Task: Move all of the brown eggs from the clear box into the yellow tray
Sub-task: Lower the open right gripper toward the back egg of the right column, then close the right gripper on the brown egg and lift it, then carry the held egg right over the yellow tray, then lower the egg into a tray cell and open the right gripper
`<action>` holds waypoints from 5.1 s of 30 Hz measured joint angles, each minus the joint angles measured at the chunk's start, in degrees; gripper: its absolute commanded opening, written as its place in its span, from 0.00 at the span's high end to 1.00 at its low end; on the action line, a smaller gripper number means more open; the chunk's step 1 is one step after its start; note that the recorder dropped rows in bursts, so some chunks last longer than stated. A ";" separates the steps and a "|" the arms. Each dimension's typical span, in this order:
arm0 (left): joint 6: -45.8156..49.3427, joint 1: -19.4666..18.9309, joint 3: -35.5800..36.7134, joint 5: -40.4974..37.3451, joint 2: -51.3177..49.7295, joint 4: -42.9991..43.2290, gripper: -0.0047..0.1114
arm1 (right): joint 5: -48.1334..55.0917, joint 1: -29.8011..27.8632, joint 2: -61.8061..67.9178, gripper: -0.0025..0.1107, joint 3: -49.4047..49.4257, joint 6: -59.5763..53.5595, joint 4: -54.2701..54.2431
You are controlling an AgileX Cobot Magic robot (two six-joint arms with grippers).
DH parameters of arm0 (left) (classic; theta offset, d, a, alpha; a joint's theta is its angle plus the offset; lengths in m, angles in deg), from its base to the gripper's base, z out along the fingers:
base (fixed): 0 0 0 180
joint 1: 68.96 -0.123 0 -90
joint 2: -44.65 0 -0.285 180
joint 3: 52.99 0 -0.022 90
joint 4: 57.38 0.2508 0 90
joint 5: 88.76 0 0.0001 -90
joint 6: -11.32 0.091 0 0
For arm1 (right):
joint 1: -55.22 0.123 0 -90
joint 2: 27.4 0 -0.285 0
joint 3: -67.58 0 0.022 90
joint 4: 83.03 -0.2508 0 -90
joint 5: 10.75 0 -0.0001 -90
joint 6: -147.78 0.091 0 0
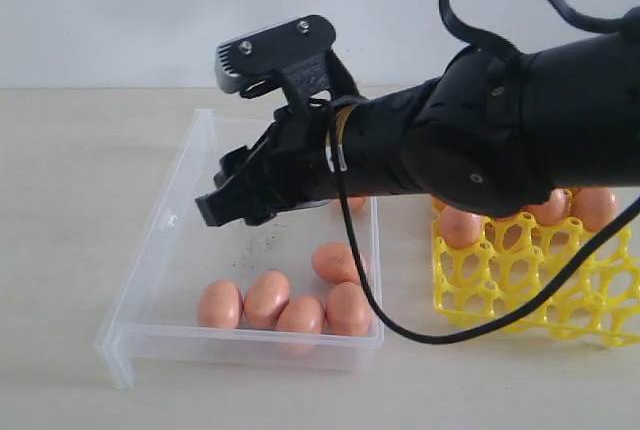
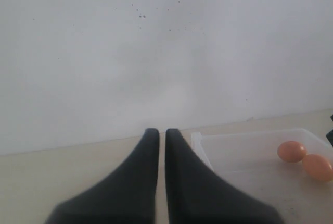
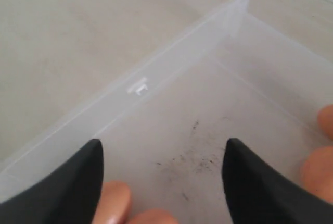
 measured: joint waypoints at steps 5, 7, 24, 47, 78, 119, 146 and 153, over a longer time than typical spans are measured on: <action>0.00 0.76 0.00 0.00 0.00 0.00 0.93 | 1.82 -1.47 0.22 0.98 -0.14 -0.92 0.12; 0.00 1.66 0.00 0.00 0.00 0.00 0.93 | 0.96 -1.70 0.22 0.98 -0.14 -4.23 0.49; 0.00 2.17 0.00 0.00 0.00 0.00 0.93 | 48.15 -14.12 23.51 0.51 -38.57 -16.00 -17.24; 0.00 2.17 0.00 0.00 0.00 0.00 0.93 | 67.34 -14.12 42.65 0.58 -66.08 -12.27 -8.86; 0.00 2.17 0.00 0.00 0.00 0.00 0.93 | 65.84 -14.12 46.81 0.98 -66.85 -16.41 -8.65; 0.00 2.17 0.00 0.00 0.00 0.00 0.93 | -70.69 -14.16 17.92 0.98 16.40 -14.62 -10.69; 0.00 2.17 0.00 0.00 0.00 0.00 0.93 | -71.46 -40.63 -1.43 0.98 51.08 -3.75 -2.27; 0.00 2.17 0.00 0.00 0.00 0.00 0.93 | -71.46 -40.63 5.32 0.98 47.76 -4.16 -1.79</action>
